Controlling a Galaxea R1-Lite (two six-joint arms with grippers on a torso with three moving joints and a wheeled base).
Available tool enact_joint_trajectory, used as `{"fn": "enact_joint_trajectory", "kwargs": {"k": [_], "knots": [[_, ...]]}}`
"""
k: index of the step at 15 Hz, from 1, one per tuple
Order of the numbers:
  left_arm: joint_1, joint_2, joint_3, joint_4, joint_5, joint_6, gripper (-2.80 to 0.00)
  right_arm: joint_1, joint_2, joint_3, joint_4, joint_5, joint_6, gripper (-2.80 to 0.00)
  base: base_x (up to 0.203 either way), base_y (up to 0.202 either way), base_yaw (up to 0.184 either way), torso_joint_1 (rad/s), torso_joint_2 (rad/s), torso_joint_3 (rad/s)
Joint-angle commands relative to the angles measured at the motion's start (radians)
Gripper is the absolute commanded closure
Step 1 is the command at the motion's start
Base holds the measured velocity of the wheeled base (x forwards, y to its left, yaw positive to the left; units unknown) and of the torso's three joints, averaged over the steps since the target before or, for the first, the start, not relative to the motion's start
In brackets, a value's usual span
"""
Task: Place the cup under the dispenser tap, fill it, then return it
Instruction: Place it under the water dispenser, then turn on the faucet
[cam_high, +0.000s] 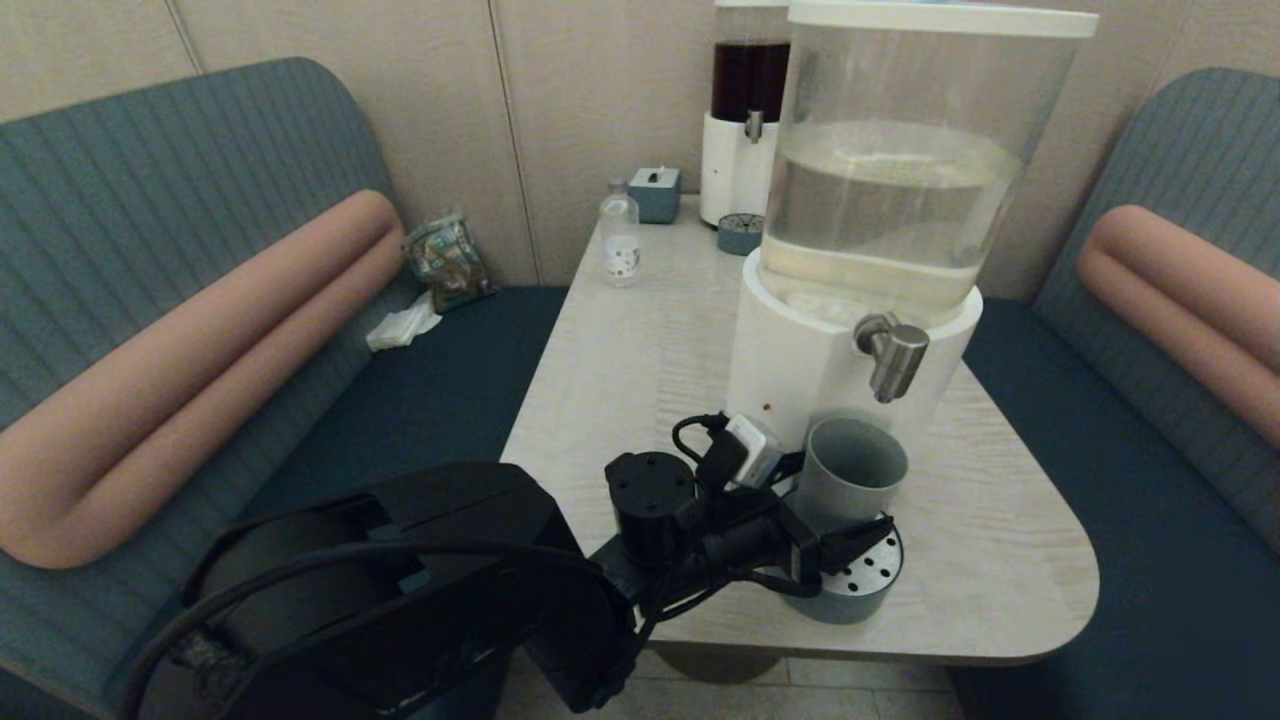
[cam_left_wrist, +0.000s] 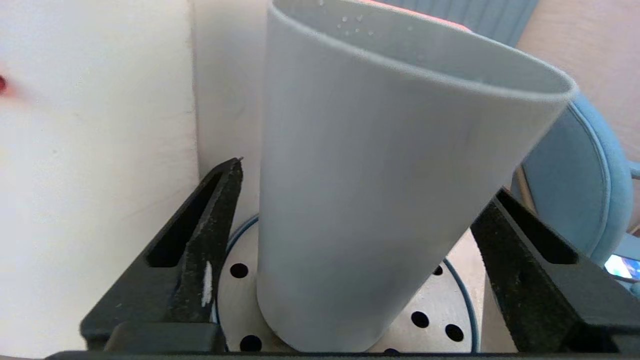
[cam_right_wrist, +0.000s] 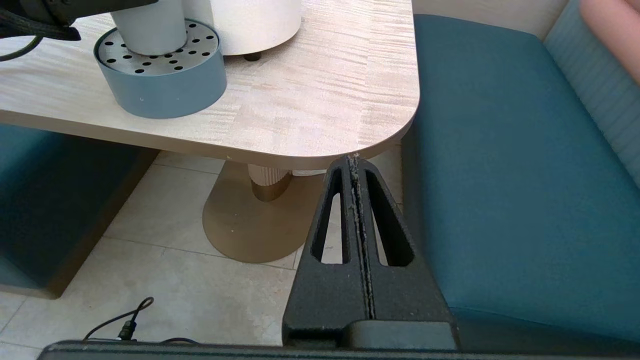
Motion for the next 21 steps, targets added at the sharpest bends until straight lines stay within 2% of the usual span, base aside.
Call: {"fn": "enact_joint_trajectory", "kwargs": {"k": [1, 8, 15, 16, 18, 20, 21], "knots": [[-0.001, -0.01, 0.009, -0.01, -0.002, -0.001, -2.8, 0.001, 0.0, 0.0, 0.0, 0.001, -0.001, 0.0, 0.0, 0.0, 0.0, 0.0, 0.0, 0.0], [0.0, -0.101, 0.191, -0.027, -0.003, 0.001, -2.8, 0.002, 0.0, 0.0, 0.0, 0.001, -0.001, 0.0, 0.0, 0.0, 0.0, 0.0, 0.0, 0.0], [0.005, -0.386, 0.544, -0.038, -0.002, -0.002, -2.8, 0.001, 0.0, 0.0, 0.0, 0.001, -0.001, 0.0, 0.0, 0.0, 0.0, 0.0, 0.0, 0.0], [0.008, -0.46, 0.589, -0.038, 0.003, -0.004, 0.0, 0.0, 0.0, 0.0, 0.0, 0.001, -0.001, 0.0, 0.0, 0.0, 0.0, 0.0, 0.0, 0.0], [0.012, -0.644, 0.662, -0.032, 0.051, -0.023, 0.0, 0.001, 0.0, 0.0, 0.0, 0.001, -0.001, 0.0, 0.0, 0.0, 0.0, 0.0, 0.0, 0.0], [0.02, -0.862, 0.72, -0.016, 0.144, -0.05, 0.0, 0.002, 0.0, 0.0, 0.0, 0.001, -0.001, 0.0, 0.0, 0.0, 0.0, 0.0, 0.0, 0.0], [0.049, -0.98, 0.744, -0.007, 0.187, -0.063, 0.0, 0.001, 0.0, 0.0, 0.0, 0.001, -0.001, 0.0, 0.0, 0.0, 0.0, 0.0, 0.0, 0.0]]}}
